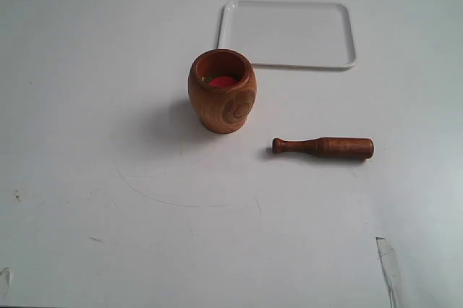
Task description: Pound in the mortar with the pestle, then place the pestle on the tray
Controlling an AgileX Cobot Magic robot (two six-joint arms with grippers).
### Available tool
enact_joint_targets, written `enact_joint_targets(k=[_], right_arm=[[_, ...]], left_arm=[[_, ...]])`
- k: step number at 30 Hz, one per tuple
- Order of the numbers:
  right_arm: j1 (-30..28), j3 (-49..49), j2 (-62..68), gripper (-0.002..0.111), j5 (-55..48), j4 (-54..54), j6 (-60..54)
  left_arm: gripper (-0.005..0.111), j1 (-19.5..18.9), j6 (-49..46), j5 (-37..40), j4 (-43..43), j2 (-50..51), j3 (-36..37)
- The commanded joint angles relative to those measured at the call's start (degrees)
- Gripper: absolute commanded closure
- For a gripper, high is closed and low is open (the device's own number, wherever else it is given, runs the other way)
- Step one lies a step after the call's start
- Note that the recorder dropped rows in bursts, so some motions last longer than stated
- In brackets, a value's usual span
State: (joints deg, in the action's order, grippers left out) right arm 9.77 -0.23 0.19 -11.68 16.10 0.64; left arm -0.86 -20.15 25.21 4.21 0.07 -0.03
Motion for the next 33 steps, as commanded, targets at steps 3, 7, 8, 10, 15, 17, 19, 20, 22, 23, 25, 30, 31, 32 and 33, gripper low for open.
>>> enact_joint_targets(k=[3,7,8,10,15,17,19,20,22,23,25,30,31,32,33], right_arm=[[-0.3,0.2,-0.2,0.108,1.0,-0.5,0.0],[-0.3,0.2,-0.2,0.108,9.3,-0.1,0.0],[-0.3,0.2,-0.2,0.108,10.7,-0.1,0.0],[-0.3,0.2,-0.2,0.108,11.3,-0.1,0.0],[-0.3,0.2,-0.2,0.108,13.5,-0.1,0.0],[-0.3,0.2,-0.2,0.108,13.7,-0.1,0.0],[-0.3,0.2,-0.2,0.108,13.7,1.0,0.3],[-0.3,0.2,-0.2,0.108,14.0,2.2,0.7],[-0.3,0.2,-0.2,0.108,14.1,2.9,0.7],[-0.3,0.2,-0.2,0.108,13.9,2.9,0.7],[-0.2,0.2,-0.2,0.108,13.9,2.9,1.1],[2.4,-7.8,-0.2,0.108,13.7,0.8,0.9],[3.1,-9.5,-0.2,0.108,13.7,-0.4,0.0],[3.9,-11.9,-0.2,0.108,13.4,-2.2,-1.3],[4.7,-14.3,-0.1,0.108,12.1,-4.5,-2.7]], left_arm=[[0.107,0.4,0.5,-0.2,-0.4,-0.1,0.0],[0.107,0.4,0.5,-0.2,-0.4,-0.1,0.0],[0.107,0.4,0.5,-0.2,-0.4,-0.1,0.0],[0.107,0.4,0.5,-0.2,-0.4,-0.1,0.0],[0.107,0.4,0.5,-0.2,-0.4,-0.1,0.0],[0.107,0.4,0.5,-0.2,-0.4,-0.1,0.0],[0.107,0.4,0.5,-0.2,-0.4,-0.1,0.0],[0.107,0.4,0.5,-0.2,-0.4,-0.1,0.0],[0.107,0.4,0.5,-0.2,-0.4,-0.1,0.0],[0.107,0.4,0.5,-0.2,-0.4,-0.1,0.0],[0.107,0.4,0.5,-0.2,-0.4,-0.1,0.0],[0.107,0.4,0.5,-0.2,-0.4,-0.1,0.0],[0.107,0.4,0.5,-0.2,-0.4,-0.1,0.0],[0.107,0.4,0.5,-0.2,-0.4,-0.1,0.0],[0.107,0.4,0.5,-0.2,-0.4,-0.1,0.0]])
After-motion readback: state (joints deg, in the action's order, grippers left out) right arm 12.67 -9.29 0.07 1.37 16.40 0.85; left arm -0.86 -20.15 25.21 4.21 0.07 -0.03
